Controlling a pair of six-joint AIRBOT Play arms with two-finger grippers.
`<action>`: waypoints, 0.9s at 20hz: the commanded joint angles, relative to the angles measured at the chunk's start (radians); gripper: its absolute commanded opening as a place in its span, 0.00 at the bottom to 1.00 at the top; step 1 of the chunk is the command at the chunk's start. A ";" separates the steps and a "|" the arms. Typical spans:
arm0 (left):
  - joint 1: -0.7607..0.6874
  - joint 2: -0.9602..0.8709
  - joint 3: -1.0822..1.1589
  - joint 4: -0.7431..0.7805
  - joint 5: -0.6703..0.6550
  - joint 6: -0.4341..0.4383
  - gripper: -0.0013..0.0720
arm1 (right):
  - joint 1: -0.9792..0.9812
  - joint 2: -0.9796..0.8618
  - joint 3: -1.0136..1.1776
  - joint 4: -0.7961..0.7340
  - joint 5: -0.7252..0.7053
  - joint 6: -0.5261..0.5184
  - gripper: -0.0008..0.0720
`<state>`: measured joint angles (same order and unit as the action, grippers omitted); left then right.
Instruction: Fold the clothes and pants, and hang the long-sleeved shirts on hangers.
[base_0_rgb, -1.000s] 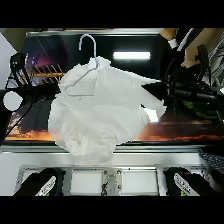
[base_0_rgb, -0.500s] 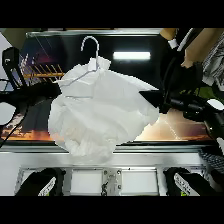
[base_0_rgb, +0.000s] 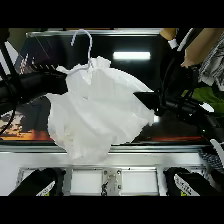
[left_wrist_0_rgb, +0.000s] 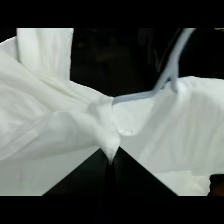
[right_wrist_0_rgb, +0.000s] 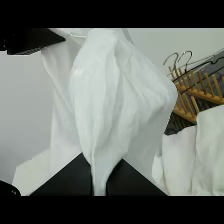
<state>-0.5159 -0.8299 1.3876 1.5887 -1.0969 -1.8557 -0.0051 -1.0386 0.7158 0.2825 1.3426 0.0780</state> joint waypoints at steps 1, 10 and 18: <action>-0.151 -0.054 0.109 0.097 -0.071 -0.003 0.03 | 0.005 -0.001 0.002 0.045 -0.002 -0.003 0.02; -0.234 -0.144 0.227 0.094 -0.135 0.002 0.04 | 0.011 -0.001 0.034 0.055 0.027 -0.004 0.02; -0.234 -0.058 0.226 0.096 -0.157 -0.005 0.77 | 0.011 -0.001 0.034 0.067 0.028 -0.004 0.02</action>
<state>-0.7490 -0.9176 1.6123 1.6829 -1.2472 -1.8576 0.0051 -1.0389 0.7490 0.3378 1.3693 0.0742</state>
